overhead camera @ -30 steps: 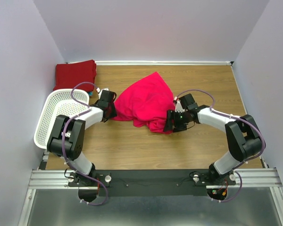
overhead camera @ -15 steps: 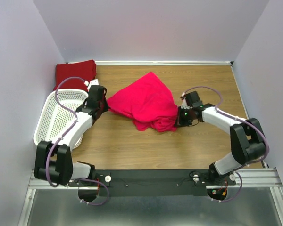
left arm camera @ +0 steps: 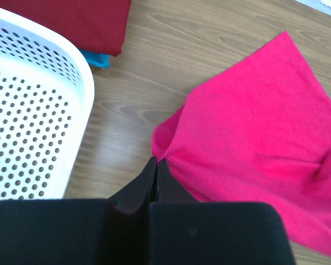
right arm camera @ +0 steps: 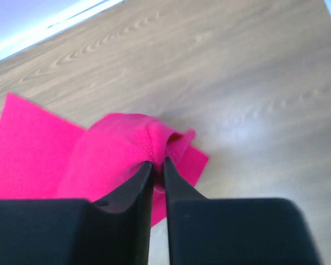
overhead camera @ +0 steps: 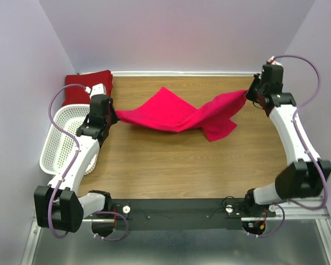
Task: Fold and stack the t-shirts
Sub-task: Flatten the tshirt out
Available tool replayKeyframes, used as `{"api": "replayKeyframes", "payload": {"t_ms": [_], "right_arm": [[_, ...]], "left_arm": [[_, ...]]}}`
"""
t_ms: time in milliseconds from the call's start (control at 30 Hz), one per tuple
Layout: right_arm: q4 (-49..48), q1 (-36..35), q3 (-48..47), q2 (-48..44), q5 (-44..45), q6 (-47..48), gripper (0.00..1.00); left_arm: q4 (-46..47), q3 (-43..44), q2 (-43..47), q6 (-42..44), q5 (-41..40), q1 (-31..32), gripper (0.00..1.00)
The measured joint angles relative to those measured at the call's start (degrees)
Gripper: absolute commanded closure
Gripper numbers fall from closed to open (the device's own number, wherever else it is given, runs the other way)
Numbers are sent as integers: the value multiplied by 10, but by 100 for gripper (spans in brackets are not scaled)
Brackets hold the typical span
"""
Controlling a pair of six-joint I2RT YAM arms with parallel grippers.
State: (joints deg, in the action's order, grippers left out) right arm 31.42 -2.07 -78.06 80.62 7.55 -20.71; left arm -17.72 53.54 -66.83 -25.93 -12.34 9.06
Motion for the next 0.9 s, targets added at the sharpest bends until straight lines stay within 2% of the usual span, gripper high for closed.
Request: {"api": "replayKeyframes", "payload": {"t_ms": [67, 100, 200, 300, 500, 600, 900], "right_arm": [[-4, 0, -39, 54, 2, 6, 54], [-4, 0, -53, 84, 2, 10, 43], [2, 0, -61, 144, 0, 13, 34], [17, 0, -39, 159, 0, 14, 34], [17, 12, 55, 136, 4, 10, 43], [20, 16, 94, 141, 4, 8, 44], [16, 16, 97, 195, 8, 9, 44]], "left_arm": [[16, -17, -2, 1, 11, 0, 100], [21, -24, -4, 1, 16, 0, 100], [36, -45, -23, 1, 31, 0, 100], [56, -59, -35, 2, 34, 0, 100], [82, -74, -35, 3, 39, 0, 100], [89, -75, -35, 4, 40, 0, 100], [95, -84, -31, 4, 44, 0, 100]]}}
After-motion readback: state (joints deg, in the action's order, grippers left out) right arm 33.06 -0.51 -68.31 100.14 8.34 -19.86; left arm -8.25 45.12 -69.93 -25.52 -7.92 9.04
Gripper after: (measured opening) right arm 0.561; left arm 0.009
